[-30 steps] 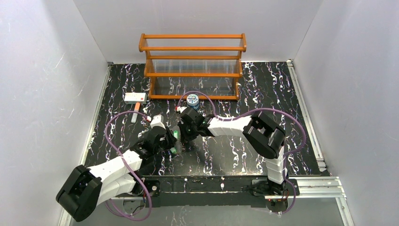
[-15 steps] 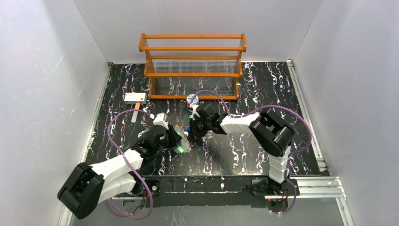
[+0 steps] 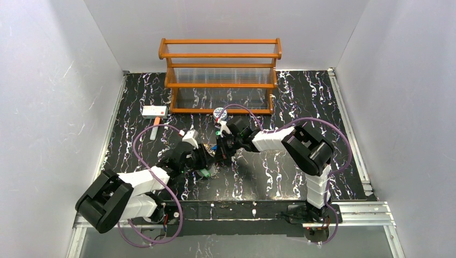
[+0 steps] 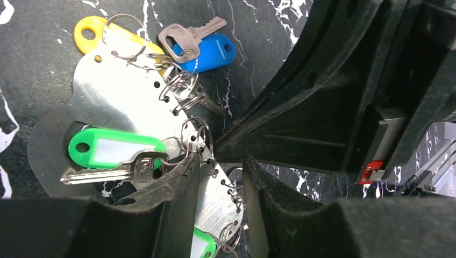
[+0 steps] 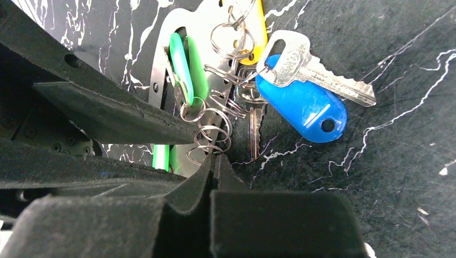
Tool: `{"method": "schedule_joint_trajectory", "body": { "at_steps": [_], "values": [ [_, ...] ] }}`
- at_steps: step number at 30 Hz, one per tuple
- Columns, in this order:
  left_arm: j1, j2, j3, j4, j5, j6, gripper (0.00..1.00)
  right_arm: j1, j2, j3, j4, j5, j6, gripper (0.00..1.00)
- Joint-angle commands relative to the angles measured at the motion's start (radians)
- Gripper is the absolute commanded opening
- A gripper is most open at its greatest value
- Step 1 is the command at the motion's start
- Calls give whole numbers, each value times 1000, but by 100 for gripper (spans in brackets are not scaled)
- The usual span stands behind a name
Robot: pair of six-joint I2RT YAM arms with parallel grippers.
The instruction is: Put the keys on the keyring
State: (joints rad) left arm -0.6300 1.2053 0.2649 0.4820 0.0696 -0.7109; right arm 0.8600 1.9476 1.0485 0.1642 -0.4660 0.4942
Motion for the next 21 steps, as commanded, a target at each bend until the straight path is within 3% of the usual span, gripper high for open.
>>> {"method": "schedule_joint_trajectory", "body": {
  "at_steps": [1,7,13,21],
  "values": [
    [6,11,-9,32,26,-6,32,-3,27,-20,-13,-31,-9,1],
    [6,-42,-9,6,6,0,26,-4,4,-24,-13,-35,-29,4],
    [7,-68,-17,65,47,-26,27,-5,-42,-39,-3,-27,-52,32],
    [15,-195,40,-149,-130,30,34,1,-115,-62,-41,31,-96,45]
  ]
}}
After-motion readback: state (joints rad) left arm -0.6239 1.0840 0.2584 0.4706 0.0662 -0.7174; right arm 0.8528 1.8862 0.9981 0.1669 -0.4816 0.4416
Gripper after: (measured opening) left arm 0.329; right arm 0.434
